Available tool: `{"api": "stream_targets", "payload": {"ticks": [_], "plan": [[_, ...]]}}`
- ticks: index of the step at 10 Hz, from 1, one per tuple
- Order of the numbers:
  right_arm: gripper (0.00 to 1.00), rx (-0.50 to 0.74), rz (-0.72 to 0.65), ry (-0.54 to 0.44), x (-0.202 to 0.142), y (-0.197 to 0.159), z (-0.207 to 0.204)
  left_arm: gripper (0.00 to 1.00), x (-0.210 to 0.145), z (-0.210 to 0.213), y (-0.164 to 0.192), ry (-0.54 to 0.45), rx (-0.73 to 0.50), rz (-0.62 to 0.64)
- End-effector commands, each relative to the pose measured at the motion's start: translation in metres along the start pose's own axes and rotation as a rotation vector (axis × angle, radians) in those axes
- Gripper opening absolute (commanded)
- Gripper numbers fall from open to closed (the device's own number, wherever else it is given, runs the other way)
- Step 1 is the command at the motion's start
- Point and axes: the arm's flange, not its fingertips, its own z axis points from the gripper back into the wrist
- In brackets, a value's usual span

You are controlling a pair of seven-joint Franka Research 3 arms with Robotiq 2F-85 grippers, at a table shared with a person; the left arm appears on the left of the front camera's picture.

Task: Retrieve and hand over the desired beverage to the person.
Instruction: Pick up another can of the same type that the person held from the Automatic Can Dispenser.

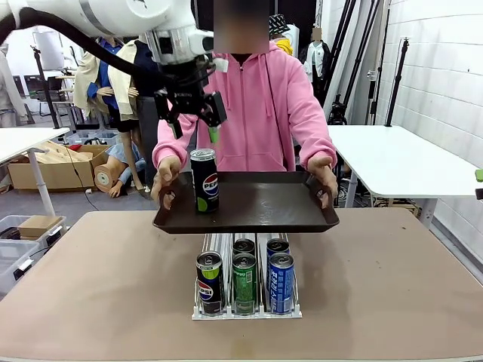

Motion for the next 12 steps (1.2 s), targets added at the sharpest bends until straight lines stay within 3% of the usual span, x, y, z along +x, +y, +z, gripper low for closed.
{"api": "stream_targets", "payload": {"ticks": [1, 3, 7, 9, 12], "plan": [[1.00, 0.014, 0.006, -0.008, 0.001, 0.000, 0.000, 1.00, -0.020, 0.041, 0.011, -0.065, -0.015, 0.068], [1.00, 0.014, 0.006, -0.008, 0.001, 0.000, 0.000, 1.00, -0.051, 0.072, 0.046, -0.109, -0.041, 0.185], [1.00, 0.014, 0.006, -0.008, 0.001, 0.000, 0.000, 1.00, -0.131, 0.093, 0.166, -0.251, -0.290, 0.465], [1.00, 0.014, 0.006, -0.008, 0.001, 0.000, 0.000, 1.00, -0.182, 0.080, 0.209, -0.302, -0.491, 0.555], [1.00, 0.014, 0.006, -0.008, 0.001, 0.000, 0.000, 1.00, -0.229, 0.016, 0.266, -0.316, -0.711, 0.541]]}}
